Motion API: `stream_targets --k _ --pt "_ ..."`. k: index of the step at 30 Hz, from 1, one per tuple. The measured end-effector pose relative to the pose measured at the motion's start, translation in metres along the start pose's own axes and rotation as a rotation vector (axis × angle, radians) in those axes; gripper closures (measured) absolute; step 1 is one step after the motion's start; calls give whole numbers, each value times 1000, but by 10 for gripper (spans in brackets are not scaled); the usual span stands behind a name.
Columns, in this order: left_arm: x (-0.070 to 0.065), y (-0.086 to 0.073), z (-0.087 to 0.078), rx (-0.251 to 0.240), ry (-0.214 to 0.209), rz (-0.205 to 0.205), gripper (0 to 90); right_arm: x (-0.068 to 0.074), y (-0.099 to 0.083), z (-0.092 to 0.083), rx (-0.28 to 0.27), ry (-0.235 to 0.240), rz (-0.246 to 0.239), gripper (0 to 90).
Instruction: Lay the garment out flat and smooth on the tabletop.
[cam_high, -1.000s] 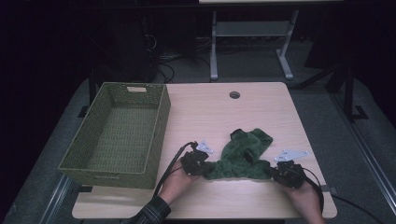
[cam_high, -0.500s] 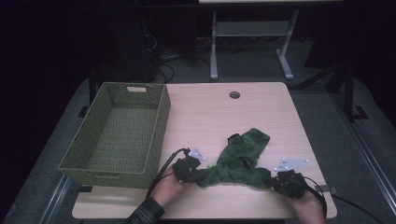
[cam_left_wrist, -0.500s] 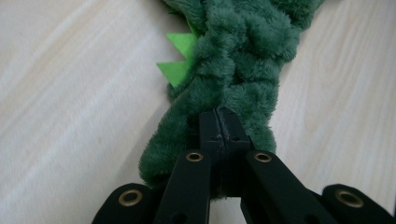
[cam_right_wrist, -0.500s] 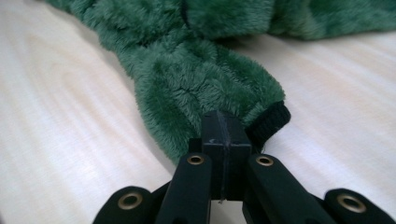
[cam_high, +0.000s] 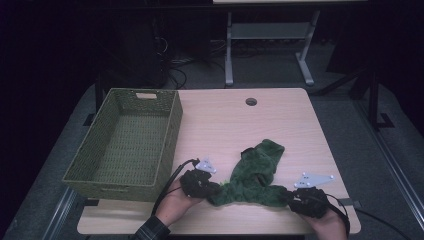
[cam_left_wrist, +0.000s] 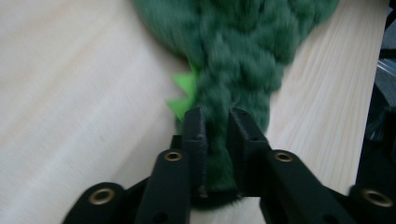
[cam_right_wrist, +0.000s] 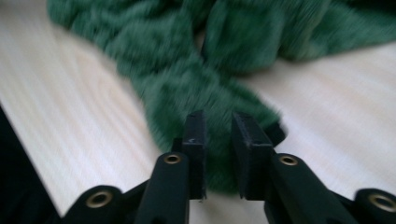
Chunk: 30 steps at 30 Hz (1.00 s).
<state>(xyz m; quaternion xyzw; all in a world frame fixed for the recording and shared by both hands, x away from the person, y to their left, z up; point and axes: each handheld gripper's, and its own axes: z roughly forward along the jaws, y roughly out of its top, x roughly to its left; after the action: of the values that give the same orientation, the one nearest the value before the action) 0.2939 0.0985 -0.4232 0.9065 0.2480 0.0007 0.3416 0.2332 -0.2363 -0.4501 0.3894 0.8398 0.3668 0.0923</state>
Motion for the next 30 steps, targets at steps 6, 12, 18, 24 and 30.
stream_targets --k 6,12,18,24,30 --pt "10 32 1 -36 21 49 627 -6 19 9 -22 -10 3 692" --pt "27 65 14 -38 29 78 584 -11 28 17 -27 -18 8 670" --pt "43 90 29 -59 10 87 565 -14 25 16 -26 -13 22 647" --pt "48 106 50 -82 -25 94 509 -14 21 15 -25 -10 33 624" --pt "47 107 71 -57 -58 85 524 -13 18 13 -21 -12 41 613"
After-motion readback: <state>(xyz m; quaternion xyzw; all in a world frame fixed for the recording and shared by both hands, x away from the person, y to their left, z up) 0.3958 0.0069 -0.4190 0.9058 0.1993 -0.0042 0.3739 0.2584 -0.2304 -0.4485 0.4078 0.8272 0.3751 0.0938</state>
